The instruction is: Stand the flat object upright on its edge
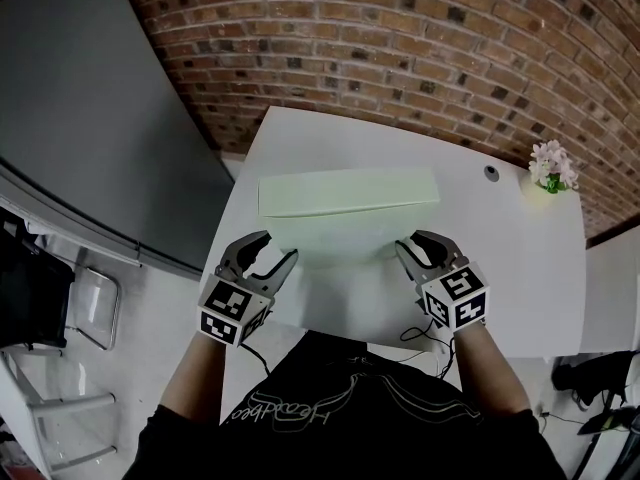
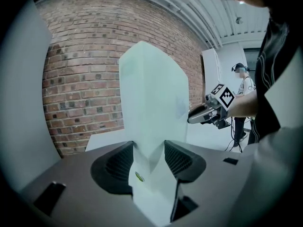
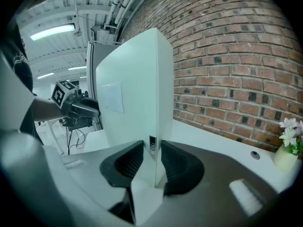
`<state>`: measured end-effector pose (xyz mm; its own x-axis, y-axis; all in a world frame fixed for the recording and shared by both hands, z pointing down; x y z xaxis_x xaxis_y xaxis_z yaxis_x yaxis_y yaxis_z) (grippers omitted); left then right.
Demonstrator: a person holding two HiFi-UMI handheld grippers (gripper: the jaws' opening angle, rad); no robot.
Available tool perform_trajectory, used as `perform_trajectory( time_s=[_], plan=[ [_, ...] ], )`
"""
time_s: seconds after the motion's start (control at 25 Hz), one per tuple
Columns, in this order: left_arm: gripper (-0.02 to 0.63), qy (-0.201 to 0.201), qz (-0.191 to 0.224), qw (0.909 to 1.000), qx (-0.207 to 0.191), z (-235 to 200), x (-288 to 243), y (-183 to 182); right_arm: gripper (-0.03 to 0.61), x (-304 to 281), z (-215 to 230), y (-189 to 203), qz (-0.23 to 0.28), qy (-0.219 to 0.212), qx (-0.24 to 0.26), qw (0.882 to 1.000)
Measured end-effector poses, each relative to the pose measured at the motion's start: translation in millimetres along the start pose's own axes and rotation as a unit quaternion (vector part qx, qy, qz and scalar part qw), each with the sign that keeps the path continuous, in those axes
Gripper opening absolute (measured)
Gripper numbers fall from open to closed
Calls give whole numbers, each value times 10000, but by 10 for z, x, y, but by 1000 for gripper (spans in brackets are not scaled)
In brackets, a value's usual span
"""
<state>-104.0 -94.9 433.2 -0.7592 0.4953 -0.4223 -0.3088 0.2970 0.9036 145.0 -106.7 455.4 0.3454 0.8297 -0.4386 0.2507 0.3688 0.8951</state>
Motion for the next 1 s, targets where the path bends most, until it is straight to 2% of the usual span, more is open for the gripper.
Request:
perform_trajectory(
  time_s=[0.24, 0.48, 0.56, 0.72, 0.92, 1.0],
  plan=[
    [212, -29, -100, 9998, -157, 13, 1, 3, 129, 18, 0, -2, 8, 18, -68, 10000],
    [215, 109, -95, 9998, 147, -28, 53, 43, 130, 44, -39, 13, -95, -26, -109, 9999],
    [247, 191, -41, 9996, 197, -64, 76, 22, 130, 61, -32, 7, -101, -14, -119, 9999],
    [306, 416, -16, 9991, -113, -111, 87, -89, 130, 76, -12, -21, -69, 104, -235, 9996],
    [397, 1010, 199, 9946, -99, -177, 81, -203, 130, 85, -20, -50, -125, 350, -330, 9988],
    [405, 1244, 167, 9919, -188, -189, 61, -230, 130, 102, -26, -34, -130, 454, -442, 9979]
  ],
)
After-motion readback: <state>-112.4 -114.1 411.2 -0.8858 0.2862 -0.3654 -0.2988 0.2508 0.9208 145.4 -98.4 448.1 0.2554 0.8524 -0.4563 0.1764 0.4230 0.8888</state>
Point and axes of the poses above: the fingertips, and each gripper's own axes: x backward along the fingers, z to its right, y out of its underside, the point moved 3 cm from there along x, backward along the fingers, and after that the axes turned 15 degrees about y, right-handed, at the moved point
